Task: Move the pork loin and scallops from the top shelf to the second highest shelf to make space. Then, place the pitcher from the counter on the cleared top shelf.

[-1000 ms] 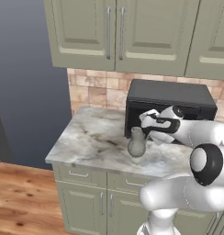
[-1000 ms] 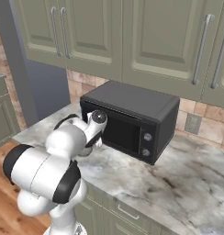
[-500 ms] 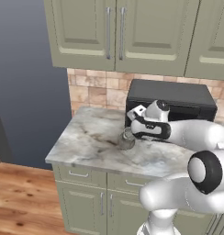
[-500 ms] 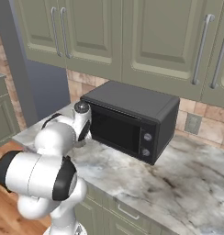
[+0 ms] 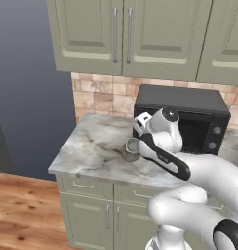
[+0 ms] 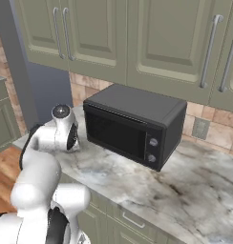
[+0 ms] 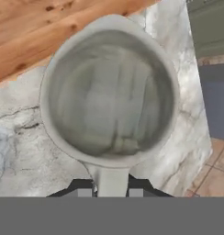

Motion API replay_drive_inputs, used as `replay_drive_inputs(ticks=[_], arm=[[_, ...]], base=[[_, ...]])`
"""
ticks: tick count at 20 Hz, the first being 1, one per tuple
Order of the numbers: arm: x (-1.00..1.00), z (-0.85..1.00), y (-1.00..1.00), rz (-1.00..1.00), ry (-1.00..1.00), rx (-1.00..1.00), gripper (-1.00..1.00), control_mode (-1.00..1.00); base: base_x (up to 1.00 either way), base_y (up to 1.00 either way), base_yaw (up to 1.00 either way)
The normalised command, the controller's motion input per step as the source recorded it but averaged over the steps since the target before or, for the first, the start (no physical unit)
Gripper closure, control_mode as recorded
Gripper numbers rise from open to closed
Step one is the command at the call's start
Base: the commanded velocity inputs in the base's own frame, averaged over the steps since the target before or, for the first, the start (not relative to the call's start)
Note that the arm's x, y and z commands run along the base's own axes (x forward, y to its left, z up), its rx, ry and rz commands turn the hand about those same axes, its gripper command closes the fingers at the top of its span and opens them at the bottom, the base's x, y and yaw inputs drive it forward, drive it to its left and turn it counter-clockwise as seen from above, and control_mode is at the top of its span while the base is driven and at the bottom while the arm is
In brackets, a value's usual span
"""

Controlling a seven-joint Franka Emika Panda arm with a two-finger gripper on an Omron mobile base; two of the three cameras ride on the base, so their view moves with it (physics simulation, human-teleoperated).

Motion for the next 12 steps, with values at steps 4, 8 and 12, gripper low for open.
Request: replay_drive_inputs(ticks=[4, 8, 12], arm=[[-0.49, 0.63, 0.20, -0.30, 0.07, 0.25, 1.00, -1.00], [-0.58, 0.64, 0.15, -0.54, 0.01, 0.32, 1.00, -1.00], [-0.76, 0.38, 0.20, -0.60, -0.04, 0.36, 1.00, -1.00]], base=[[0.00, 0.00, 0.00], [0.00, 0.00, 0.00], [0.00, 0.00, 0.00]])
